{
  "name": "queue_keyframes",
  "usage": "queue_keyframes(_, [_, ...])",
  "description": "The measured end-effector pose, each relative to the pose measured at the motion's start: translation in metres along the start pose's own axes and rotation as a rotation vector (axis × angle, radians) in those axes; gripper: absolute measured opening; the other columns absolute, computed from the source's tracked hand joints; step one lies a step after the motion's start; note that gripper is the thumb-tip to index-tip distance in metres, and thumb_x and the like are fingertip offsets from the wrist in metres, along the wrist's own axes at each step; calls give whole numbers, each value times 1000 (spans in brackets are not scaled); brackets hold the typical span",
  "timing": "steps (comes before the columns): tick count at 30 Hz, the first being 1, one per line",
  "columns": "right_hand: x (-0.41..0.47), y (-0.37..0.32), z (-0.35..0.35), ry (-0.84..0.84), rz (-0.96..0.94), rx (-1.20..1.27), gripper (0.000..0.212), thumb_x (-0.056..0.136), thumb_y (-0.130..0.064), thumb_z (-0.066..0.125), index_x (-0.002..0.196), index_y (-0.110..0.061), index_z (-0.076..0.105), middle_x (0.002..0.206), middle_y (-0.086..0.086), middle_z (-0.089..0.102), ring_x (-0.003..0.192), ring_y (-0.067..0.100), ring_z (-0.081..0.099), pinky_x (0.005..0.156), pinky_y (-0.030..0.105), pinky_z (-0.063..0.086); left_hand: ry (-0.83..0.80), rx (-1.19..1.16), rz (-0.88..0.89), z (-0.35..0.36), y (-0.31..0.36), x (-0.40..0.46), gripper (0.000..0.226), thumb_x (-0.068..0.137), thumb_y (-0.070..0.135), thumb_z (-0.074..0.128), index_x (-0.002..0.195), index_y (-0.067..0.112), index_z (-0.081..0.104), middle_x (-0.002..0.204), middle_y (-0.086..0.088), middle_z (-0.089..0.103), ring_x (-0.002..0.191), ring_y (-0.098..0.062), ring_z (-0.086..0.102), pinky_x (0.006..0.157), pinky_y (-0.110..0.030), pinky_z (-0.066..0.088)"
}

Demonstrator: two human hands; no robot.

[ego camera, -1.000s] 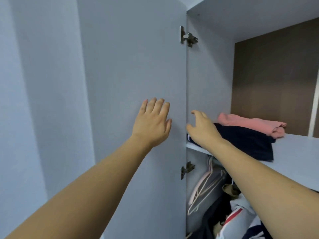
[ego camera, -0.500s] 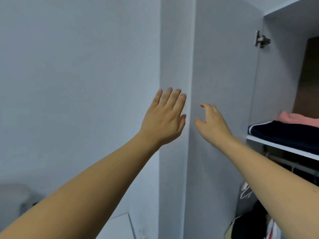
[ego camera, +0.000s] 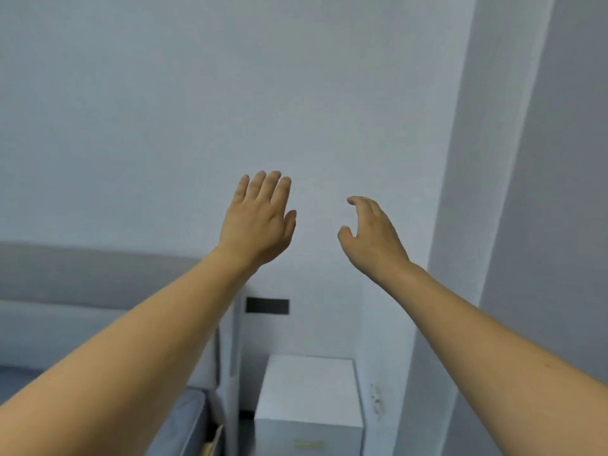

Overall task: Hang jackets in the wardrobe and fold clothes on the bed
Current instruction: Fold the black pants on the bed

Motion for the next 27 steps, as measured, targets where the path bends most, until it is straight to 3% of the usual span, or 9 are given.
queue_keyframes(9, [-93,-157,114,-359,-190,250,54,95,-19,47,147,-12,32,153,3,33,139,22,32,115,36,27,-215,217,-397,-92,-134,-192,59,98,37,40,149,11,28,157,-8,27,144,-30,22,121,-45,9])
queue_keyframes(19, [-236,-423,162,-516,-500,448,53,93,-17,52,144,-6,38,148,10,39,136,26,37,114,36,28,-219,475,-763,-304,-266,-418,58,96,34,46,146,7,35,151,-10,35,139,-30,29,119,-48,14])
queue_keyframes(27, [-410,-635,203,-739,-669,620,52,95,-18,50,145,-10,36,149,4,37,135,21,36,111,31,27,-336,676,-968,-479,-341,-619,61,100,38,39,151,8,27,156,-10,27,144,-27,24,119,-47,11])
Point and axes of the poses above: each hand's wrist, its own x-axis towards the middle knuckle, its own z-axis out of the palm, y = z × x, the point moved 2 cm from there along x, towards the middle knuckle
